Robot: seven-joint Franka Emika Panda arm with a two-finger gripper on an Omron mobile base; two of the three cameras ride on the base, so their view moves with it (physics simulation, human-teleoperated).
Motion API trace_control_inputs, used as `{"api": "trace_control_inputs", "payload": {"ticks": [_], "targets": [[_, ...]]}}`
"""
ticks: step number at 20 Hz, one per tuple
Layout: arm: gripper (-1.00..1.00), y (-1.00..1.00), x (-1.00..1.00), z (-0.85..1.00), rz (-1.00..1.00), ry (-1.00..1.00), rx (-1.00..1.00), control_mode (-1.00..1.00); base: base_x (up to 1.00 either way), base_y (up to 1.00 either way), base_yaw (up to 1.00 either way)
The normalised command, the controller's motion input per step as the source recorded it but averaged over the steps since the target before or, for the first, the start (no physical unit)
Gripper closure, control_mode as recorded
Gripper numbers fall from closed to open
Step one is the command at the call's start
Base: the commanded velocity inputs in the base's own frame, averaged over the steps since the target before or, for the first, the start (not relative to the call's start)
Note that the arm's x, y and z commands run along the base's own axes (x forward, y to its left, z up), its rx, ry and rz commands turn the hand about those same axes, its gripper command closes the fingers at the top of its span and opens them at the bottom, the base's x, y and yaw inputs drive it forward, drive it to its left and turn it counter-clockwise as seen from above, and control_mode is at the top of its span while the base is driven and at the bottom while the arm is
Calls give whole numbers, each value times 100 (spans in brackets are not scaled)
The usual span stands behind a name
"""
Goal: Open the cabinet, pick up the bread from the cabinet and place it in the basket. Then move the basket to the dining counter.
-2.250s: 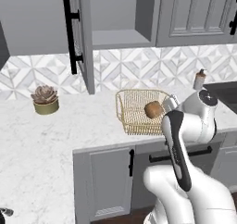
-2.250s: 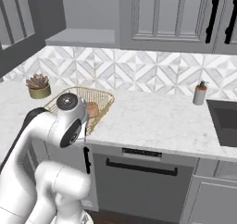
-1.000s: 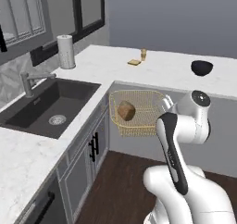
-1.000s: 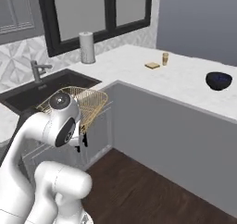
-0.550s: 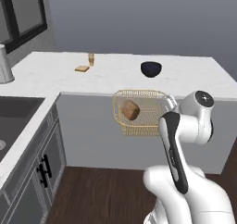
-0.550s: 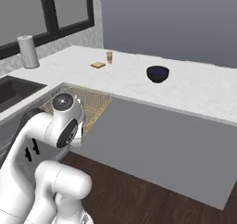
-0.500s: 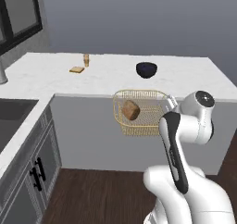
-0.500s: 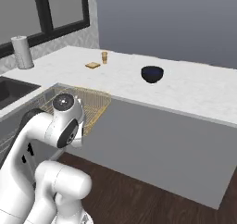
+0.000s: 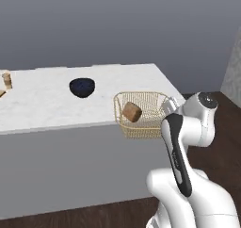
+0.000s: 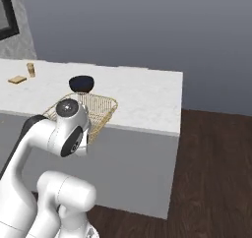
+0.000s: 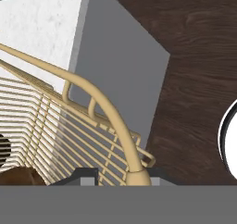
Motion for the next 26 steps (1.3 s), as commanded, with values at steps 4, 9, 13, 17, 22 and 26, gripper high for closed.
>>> {"api": "trace_control_inputs", "payload": {"ticks": [4,9,13,17,22,26], "targets": [[100,0,0,0,0,0,0,100,64,-45,-39],[100,0,0,0,0,0,0,100,50,-6,-19],[100,0,0,0,0,0,0,100,37,0,0],[100,0,0,0,0,0,0,100,52,0,0],[100,0,0,0,0,0,0,100,60,0,1],[100,0,0,0,0,0,0,100,51,0,1]]}}
